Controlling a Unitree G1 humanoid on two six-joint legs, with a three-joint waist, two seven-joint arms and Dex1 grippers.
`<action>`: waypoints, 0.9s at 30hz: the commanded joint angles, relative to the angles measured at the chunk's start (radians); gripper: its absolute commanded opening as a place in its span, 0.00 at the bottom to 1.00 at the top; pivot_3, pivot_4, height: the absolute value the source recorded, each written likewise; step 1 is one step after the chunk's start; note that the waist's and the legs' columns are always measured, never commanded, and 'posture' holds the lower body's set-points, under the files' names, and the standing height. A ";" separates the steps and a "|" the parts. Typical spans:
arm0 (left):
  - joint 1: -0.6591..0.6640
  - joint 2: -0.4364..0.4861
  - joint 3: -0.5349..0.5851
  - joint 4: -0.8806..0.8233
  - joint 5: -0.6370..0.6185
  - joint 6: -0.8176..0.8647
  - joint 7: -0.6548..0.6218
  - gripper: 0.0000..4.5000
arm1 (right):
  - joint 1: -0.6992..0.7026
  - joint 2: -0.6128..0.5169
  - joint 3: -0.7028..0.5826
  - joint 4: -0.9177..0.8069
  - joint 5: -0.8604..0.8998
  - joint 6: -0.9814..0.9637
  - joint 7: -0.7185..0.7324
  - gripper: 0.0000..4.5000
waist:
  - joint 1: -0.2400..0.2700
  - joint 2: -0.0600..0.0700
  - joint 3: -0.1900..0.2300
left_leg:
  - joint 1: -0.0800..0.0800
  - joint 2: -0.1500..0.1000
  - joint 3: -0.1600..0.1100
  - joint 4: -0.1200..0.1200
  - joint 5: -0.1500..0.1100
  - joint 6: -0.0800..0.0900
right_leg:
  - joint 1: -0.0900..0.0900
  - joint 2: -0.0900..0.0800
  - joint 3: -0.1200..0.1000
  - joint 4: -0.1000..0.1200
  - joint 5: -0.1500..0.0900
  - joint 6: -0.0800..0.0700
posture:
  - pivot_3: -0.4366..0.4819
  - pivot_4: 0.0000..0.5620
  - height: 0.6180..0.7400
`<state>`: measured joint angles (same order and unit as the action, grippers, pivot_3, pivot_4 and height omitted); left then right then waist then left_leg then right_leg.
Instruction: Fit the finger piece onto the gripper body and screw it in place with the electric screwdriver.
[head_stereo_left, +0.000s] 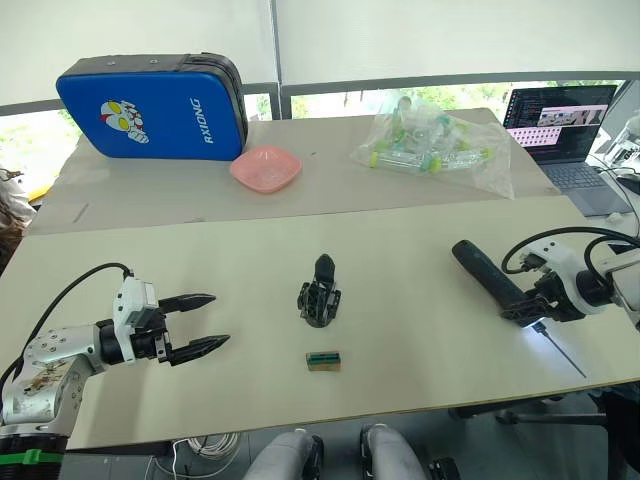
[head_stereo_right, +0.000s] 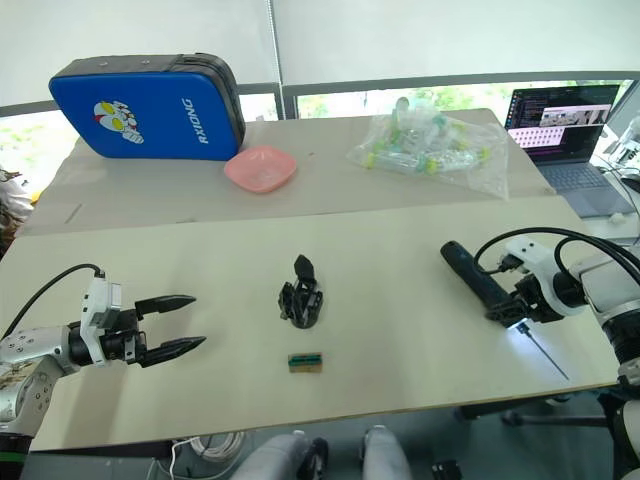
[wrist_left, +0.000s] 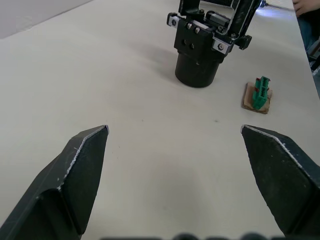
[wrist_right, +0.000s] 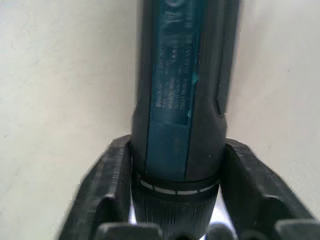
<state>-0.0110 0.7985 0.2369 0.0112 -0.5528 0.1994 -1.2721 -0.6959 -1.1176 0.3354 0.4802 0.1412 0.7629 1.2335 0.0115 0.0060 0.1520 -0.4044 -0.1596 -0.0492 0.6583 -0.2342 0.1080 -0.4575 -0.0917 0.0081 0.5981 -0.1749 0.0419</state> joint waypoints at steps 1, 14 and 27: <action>0.015 0.027 0.042 -0.039 -0.021 0.036 0.010 1.00 | -0.003 -0.026 -0.100 -0.026 0.013 -0.030 0.001 0.97 | 0.000 0.000 0.000 | 0.000 0.000 0.000 0.001 0.000 0.000 | 0.000 0.000 0.000 0.001 0.000 0.000 | 0.48 0.27 1.00; 0.213 0.012 0.195 -0.040 0.129 -0.130 0.159 1.00 | 0.490 0.039 -0.789 -0.517 0.339 -0.407 0.140 0.99 | 0.002 -0.001 0.000 | 0.001 0.001 0.000 0.001 0.000 0.000 | 0.003 0.001 0.001 0.004 0.000 0.000 | 0.48 0.27 1.00; 0.336 -0.054 0.238 -0.066 0.179 -0.283 0.259 1.00 | 0.694 0.310 -0.708 -0.715 0.329 -0.724 0.101 0.99 | 0.012 -0.005 0.002 | 0.018 0.001 0.003 0.002 -0.004 0.007 | 0.017 -0.001 0.002 0.010 -0.001 0.001 | 0.48 0.27 1.00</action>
